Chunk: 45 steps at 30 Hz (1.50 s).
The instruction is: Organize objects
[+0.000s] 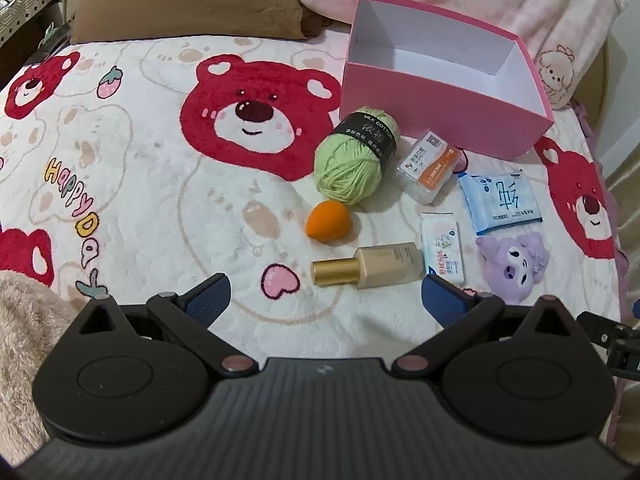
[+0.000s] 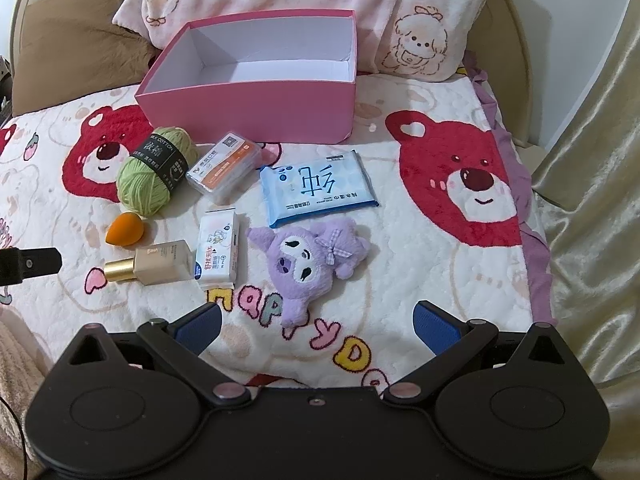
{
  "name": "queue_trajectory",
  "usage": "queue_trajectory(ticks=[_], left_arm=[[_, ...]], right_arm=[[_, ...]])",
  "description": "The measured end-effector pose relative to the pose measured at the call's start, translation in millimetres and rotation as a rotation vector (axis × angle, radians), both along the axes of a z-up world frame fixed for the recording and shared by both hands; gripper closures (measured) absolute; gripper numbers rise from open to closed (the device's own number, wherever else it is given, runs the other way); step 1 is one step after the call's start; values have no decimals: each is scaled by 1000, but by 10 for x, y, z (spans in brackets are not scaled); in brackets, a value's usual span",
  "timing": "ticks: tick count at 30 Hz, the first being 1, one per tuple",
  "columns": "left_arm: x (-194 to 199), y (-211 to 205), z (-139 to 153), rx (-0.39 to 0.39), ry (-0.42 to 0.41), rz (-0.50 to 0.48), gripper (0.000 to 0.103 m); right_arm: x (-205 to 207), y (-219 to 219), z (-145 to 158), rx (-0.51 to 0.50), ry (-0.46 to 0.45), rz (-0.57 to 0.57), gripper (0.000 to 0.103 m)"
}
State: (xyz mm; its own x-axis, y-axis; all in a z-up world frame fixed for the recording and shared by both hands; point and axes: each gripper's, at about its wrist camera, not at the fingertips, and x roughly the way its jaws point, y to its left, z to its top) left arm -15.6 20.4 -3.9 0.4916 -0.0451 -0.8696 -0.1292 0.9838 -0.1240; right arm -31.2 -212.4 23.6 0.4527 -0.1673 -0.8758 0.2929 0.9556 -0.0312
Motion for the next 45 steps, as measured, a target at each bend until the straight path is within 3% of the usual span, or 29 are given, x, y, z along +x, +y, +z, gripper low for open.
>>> queue_trajectory(ticks=[6, 14, 21, 26, 30, 33, 37, 40, 45], left_arm=[[-25, -82, -36, 118, -4, -9, 0], [-66, -86, 60, 78, -56, -30, 0], [-41, -80, 12, 48, -7, -57, 0], [-49, -121, -1, 68, 16, -87, 1], [-3, -135, 47, 1, 59, -136, 2], [43, -209, 117, -3, 69, -194, 3], [127, -333, 226, -26, -3, -211, 2], [224, -478, 241, -43, -31, -224, 2], [357, -810, 170, -86, -67, -293, 3]], right_arm=[[1, 1, 2, 0, 0, 2, 0], [-1, 7, 7, -5, -3, 0, 0], [3, 51, 26, -21, -9, 19, 0], [-3, 51, 32, -22, -8, 28, 0], [18, -12, 213, -62, -19, 46, 0], [1, -84, 496, -93, -81, 131, 0], [-30, -158, 669, -103, -177, 256, 0], [75, -189, 572, -118, -72, 364, 1], [119, -241, 370, -75, -54, 487, 0]])
